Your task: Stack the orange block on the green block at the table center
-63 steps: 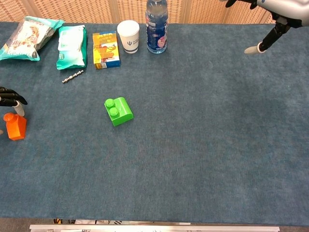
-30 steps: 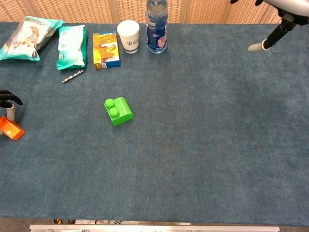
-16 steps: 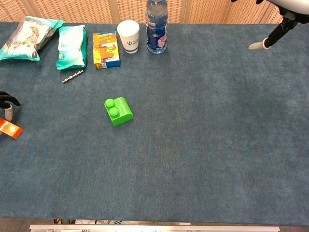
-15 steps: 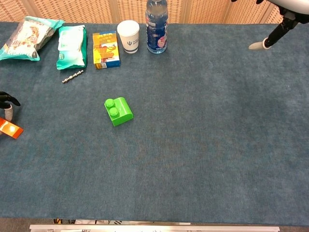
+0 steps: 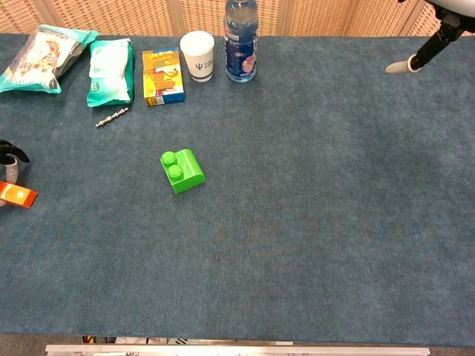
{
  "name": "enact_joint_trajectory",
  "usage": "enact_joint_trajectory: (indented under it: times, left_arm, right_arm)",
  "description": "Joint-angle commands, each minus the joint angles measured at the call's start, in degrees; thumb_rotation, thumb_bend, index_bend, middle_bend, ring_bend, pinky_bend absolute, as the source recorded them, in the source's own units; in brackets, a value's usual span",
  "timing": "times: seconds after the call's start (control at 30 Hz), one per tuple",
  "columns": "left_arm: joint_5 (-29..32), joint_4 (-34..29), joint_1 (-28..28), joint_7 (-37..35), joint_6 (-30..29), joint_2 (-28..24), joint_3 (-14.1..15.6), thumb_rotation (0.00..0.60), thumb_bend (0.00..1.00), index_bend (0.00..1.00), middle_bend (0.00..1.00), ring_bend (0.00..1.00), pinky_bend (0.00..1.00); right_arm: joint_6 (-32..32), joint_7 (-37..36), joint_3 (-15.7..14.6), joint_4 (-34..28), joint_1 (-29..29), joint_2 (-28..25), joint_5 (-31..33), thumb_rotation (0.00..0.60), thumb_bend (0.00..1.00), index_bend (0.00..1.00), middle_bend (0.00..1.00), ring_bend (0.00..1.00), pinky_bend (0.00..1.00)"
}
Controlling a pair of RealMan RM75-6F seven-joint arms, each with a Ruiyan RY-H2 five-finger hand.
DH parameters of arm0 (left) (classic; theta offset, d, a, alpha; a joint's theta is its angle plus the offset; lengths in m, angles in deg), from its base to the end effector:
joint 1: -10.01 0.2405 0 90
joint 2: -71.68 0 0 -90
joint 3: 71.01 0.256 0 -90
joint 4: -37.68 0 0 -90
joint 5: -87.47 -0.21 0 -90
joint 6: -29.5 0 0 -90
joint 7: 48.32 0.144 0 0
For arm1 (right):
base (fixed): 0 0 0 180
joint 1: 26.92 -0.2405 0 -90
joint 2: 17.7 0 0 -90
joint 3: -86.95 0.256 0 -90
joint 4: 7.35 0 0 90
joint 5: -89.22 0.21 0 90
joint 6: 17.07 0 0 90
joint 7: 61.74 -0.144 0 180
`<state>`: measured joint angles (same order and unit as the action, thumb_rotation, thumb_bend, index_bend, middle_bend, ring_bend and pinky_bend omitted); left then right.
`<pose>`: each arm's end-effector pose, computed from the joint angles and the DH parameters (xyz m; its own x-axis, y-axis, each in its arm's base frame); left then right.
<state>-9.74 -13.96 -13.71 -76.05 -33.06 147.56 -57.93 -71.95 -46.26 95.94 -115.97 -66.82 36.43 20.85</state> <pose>-0.3951 0.2525 0.0998 0.5738 0.4558 0.6804 0.8189 -0.3105 -0.4827 -0.1497 -0.3255 0.1405 0.5629 -0.1646 0.8100 -0.7874 -0.4046 0.4650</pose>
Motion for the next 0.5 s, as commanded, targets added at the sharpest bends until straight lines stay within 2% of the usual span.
enact_joint_trajectory:
  times: [0.03,0.23,0.5]
  left_arm:
    - [0.41,-0.26,0.20,-0.18,-0.29,0.10,-0.39,0.600,0.23,0.53,0.23,0.14,0.13]
    - [0.03,-2.55,-0.38,-2.27,-0.90,-1.19,-0.54,0.600,0.23,0.53,0.24,0.14,0.13]
    - [-3.99,-10.32,-3.49,-1.54,-5.75,-5.94,-1.36,0.600,0.23,0.53,0.24,0.15,0.13]
  right_arm:
    - [0.00,-0.20,0.06,0.10,0.09,0.00,-0.11,0.600,0.11,0.00,0.19,0.12,0.23]
    - [-0.18,-0.61,0.34,0.20,0.29,-0.27,-0.37,0.600,0.11,0.00,0.19,0.12,0.23]
    - [-0.48,-1.34,0.47,0.02,0.84,-0.83,-1.01,0.600,0.11,0.00,0.19,0.12,0.23]
